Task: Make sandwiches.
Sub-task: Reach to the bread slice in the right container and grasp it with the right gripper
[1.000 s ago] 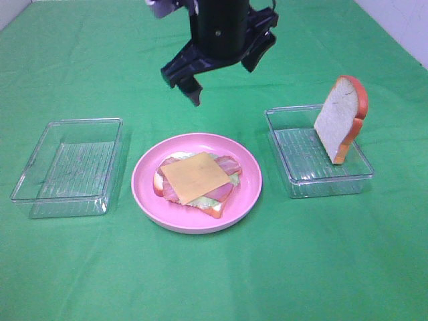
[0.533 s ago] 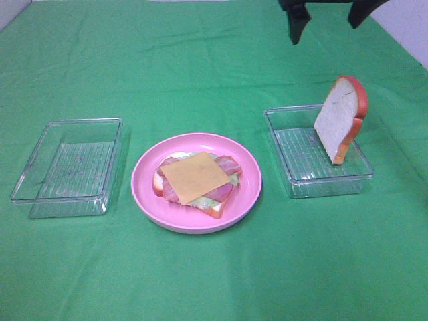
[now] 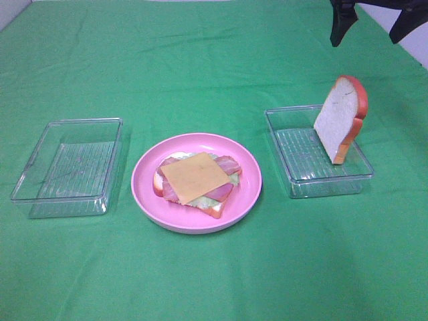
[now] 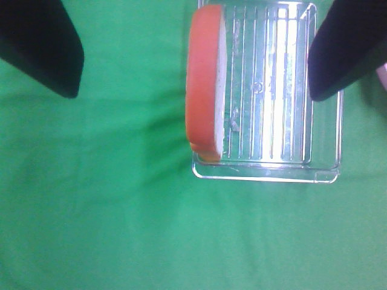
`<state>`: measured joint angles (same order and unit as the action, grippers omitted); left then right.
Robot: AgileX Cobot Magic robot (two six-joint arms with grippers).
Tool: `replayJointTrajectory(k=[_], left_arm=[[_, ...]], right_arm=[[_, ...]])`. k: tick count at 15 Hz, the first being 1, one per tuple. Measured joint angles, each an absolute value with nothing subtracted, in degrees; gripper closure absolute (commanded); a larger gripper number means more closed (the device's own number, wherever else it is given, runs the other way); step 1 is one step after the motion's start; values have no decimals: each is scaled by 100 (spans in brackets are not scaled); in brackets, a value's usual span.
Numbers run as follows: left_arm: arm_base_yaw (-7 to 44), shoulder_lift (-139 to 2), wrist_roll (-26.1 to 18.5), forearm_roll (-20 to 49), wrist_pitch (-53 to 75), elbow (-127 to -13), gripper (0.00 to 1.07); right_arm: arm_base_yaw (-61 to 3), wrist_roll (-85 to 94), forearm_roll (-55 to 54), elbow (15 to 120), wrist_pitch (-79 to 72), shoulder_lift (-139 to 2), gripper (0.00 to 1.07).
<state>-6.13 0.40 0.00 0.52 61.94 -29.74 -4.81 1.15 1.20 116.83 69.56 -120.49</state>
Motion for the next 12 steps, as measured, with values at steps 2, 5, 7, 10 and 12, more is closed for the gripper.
replayJointTrajectory(k=[2,5,7,10,12], left_arm=[[-613,40,0,52,6194,-2974,6],[-613,40,0,52,6194,-2974,6],[-613,40,0,52,6194,-2974,6],[-613,40,0,52,6194,-2974,6],[-613,40,0,52,6194,-2974,6]], right_arm=[[-464,166,0,11339,6950,-12215,11],[-464,218,-252,10903,6967,-12622,13],[-464,218,-281,10875,6967,-12714,21],[-464,218,-298,10875,6967,-12731,36],[-464,218,-350,10875,6967,-12771,67]])
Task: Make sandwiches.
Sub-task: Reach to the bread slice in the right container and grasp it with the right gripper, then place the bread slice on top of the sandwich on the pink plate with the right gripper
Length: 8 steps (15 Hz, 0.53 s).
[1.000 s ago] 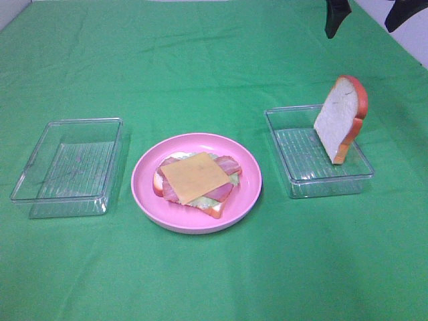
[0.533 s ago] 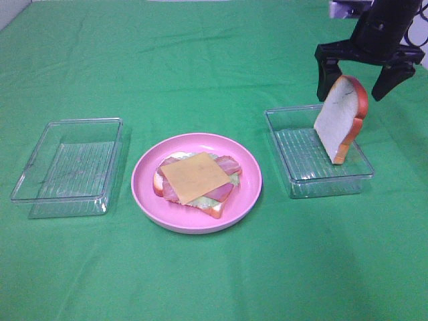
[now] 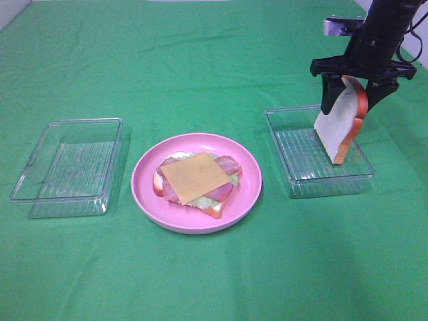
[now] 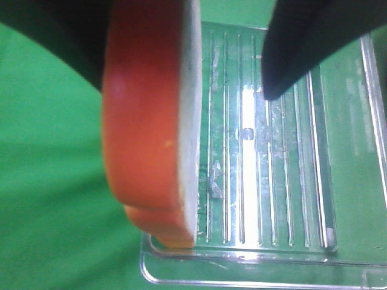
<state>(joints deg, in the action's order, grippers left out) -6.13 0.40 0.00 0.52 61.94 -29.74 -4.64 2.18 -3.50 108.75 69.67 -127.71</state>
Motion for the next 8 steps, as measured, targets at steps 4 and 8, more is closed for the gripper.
replayJointTrajectory(k=[4,8], left_arm=[[-613,40,0,52,6194,-2974,6],[-613,40,0,52,6194,-2974,6]], right_arm=[[-464,212,-418,10875,6967,-12777,107],[-464,218,-539,10875,6967,-12674,107]])
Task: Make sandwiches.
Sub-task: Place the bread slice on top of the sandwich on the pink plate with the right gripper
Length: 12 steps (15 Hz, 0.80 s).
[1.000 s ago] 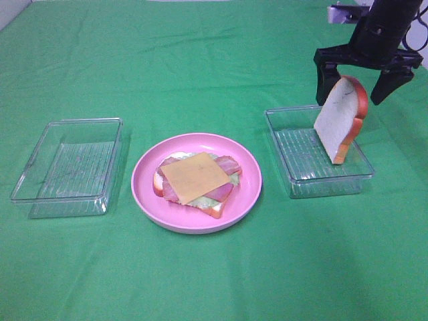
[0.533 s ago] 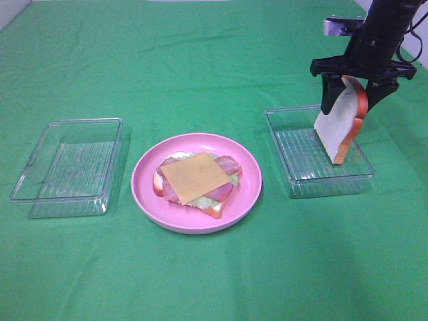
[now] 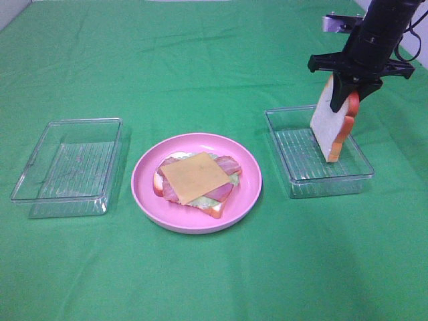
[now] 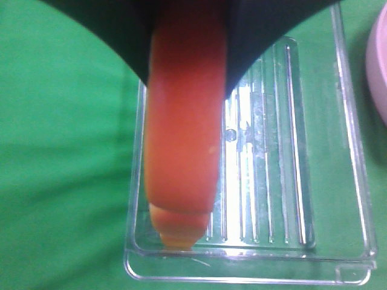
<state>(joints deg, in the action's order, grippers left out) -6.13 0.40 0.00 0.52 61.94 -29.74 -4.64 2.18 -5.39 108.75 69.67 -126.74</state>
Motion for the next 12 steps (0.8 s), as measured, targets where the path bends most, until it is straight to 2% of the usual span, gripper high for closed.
replayJointTrajectory(k=[5,8,12], left_arm=[[-613,40,0,52,6194,-2974,6],[-613,40,0,52,6194,-2974,6],[-613,40,0,52,6194,-2974,6]], right_arm=[[-498,659,-1490,10880,6984,-11591,107],[-991,859,-1948,10892,6979,-11385,107],[-2252,859,-2074,10892,6979,-11516,107]])
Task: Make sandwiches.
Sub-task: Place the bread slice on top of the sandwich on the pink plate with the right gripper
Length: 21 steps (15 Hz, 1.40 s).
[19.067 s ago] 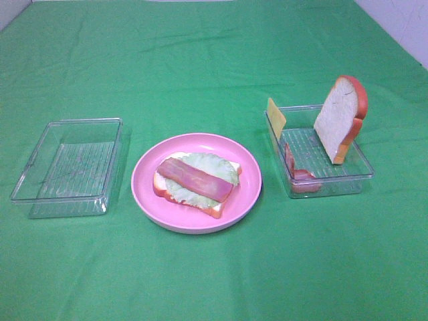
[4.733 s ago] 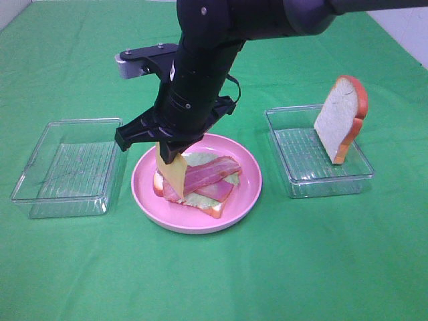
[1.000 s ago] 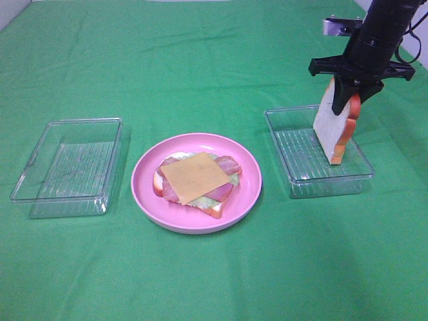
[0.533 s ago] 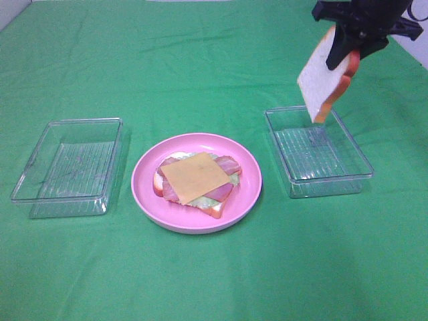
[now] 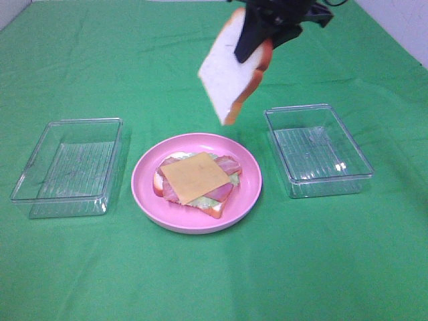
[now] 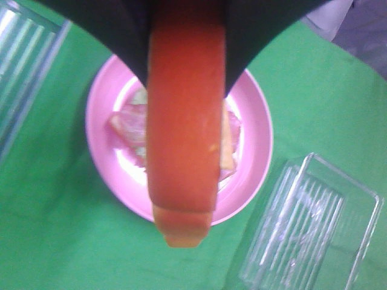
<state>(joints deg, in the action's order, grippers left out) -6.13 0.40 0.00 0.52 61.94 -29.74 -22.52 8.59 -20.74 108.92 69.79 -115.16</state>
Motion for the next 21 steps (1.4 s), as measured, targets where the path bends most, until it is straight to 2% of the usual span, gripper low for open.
replayJointTrajectory(k=[4,9,21], left_arm=[[-613,40,0,52,6194,-2974,6],[-613,40,0,52,6194,-2974,6],[-613,40,0,52,6194,-2974,6]], right_arm=[[-3186,968,-2114,10892,6973,-12233,107],[-3197,911,-2378,10892,6973,-12496,107],[-3197,796,-2240,10892,6973,-12800,107]])
